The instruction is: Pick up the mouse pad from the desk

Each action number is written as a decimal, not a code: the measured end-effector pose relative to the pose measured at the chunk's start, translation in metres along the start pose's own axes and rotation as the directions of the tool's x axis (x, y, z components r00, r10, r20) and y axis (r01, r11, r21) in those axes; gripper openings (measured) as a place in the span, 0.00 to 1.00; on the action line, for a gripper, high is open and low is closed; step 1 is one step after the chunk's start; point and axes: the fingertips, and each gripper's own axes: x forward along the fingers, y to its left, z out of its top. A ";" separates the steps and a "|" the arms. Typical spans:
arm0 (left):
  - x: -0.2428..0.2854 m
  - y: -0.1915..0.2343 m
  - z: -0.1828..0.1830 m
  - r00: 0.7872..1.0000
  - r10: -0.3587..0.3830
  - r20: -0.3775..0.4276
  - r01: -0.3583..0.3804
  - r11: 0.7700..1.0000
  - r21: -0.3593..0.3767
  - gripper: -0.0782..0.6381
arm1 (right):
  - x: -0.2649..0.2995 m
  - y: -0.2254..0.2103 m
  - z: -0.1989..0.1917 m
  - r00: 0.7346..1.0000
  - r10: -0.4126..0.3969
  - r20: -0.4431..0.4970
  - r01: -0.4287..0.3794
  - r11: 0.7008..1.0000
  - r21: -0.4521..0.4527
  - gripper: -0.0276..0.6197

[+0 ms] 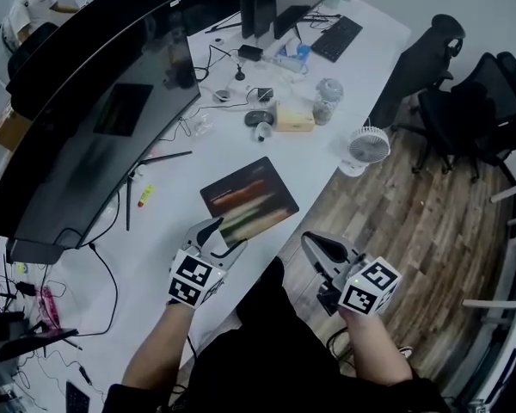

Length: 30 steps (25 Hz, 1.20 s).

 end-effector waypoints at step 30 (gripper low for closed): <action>0.137 0.027 -0.098 0.945 -0.093 -0.314 0.143 0.979 0.142 0.73 | 0.013 -0.073 -0.044 0.991 -0.058 -0.117 0.070 0.993 0.097 0.05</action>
